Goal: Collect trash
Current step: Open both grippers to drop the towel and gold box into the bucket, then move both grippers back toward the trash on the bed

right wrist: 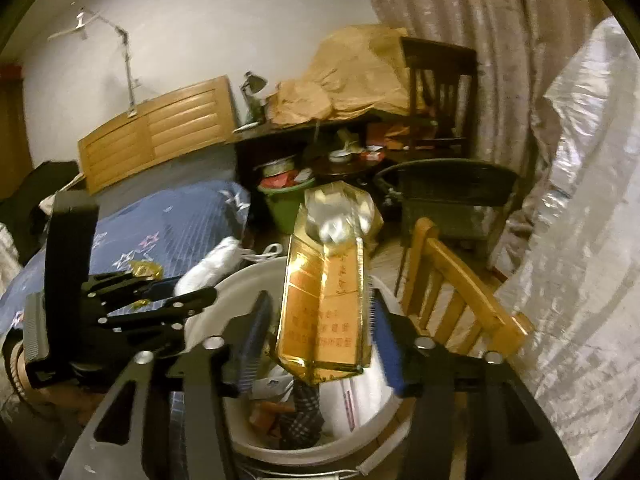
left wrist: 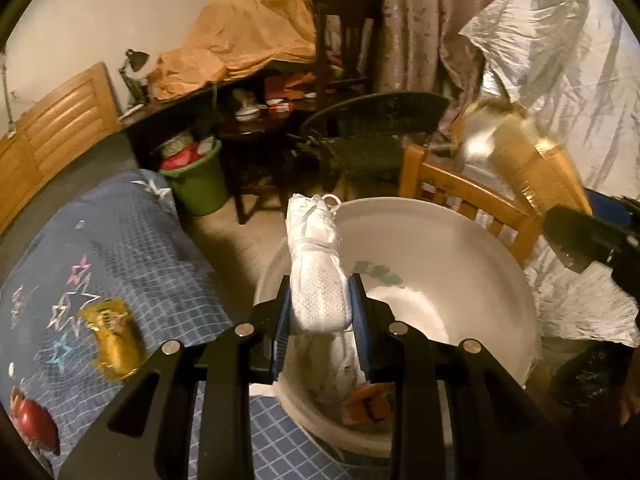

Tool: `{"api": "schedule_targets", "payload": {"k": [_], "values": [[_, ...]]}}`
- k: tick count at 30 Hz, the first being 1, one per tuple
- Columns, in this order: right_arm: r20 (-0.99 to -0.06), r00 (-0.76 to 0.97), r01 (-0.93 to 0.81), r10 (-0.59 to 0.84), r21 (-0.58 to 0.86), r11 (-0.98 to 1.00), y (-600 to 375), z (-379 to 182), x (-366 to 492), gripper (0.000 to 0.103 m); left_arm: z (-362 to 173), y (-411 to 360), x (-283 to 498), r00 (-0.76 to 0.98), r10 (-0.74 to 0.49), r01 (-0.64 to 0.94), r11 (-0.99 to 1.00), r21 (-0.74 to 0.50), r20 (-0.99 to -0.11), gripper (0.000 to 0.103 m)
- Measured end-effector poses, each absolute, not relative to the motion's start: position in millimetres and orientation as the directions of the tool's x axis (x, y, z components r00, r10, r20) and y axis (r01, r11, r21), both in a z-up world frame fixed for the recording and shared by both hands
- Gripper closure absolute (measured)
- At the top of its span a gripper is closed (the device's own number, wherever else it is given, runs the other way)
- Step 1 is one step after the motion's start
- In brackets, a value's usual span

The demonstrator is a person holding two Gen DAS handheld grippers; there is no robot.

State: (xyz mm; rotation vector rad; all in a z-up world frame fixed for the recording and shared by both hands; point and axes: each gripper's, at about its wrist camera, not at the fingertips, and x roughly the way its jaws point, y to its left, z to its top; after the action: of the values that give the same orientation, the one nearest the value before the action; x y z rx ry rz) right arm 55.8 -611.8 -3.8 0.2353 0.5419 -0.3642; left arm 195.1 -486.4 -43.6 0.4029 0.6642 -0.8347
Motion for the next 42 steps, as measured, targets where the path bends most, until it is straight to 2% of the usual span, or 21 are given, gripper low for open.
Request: {"api": "schedule_targets", "payload": {"k": [2,3,4,7,13,19,26,34,42], "values": [[-0.529,0.797,0.413,-0.292,0.124,0.902,-614.9,-4.0,56.9,0.024,-48.2,-491.3,199.8,0.496,-0.523,0.784,0.613,0.098,-0.693,0.059],[-0.527,0.802,0.411,-0.282,0.143,0.9,-617.9,-5.0,57.2,0.024,-50.1,-491.1,204.5,0.501,-0.501,0.77,0.63,0.1,-0.705,0.045],[-0.528,0.801,0.414,-0.281,0.15,0.898,-619.2,-5.5,57.1,0.024,-49.9,-487.5,209.9,0.5,-0.495,0.756,0.65,0.078,-0.711,0.043],[-0.524,0.803,0.423,-0.284,0.164,0.891,-622.1,-7.4,54.0,0.024,-46.4,-478.8,215.2,0.494,-0.503,0.741,0.67,0.041,-0.709,0.043],[-0.506,0.813,0.421,-0.288,0.17,0.891,-615.0,-8.0,46.7,0.024,-46.0,-460.5,211.6,0.519,-0.493,0.724,0.688,0.053,-0.699,0.043],[-0.443,0.84,0.425,-0.314,0.175,0.888,-591.9,-2.6,36.8,0.024,-51.2,-415.3,213.4,0.575,-0.445,0.65,0.758,0.052,-0.687,0.034],[-0.348,0.881,0.398,-0.32,0.18,0.899,-541.5,-3.0,28.8,0.022,-54.6,-332.4,211.5,0.631,-0.369,0.526,0.85,0.027,-0.683,0.031],[-0.431,0.891,0.254,-0.143,0.212,0.944,-475.2,-30.0,69.4,0.02,-48.2,-199.3,206.1,0.699,-0.248,0.313,0.949,-0.024,-0.671,0.027],[-0.481,0.871,-0.001,0.101,0.205,0.979,-374.7,-27.8,142.5,0.02,-50.6,-50.9,208.1,0.727,-0.067,0.045,0.998,-0.05,-0.683,0.027]]}}
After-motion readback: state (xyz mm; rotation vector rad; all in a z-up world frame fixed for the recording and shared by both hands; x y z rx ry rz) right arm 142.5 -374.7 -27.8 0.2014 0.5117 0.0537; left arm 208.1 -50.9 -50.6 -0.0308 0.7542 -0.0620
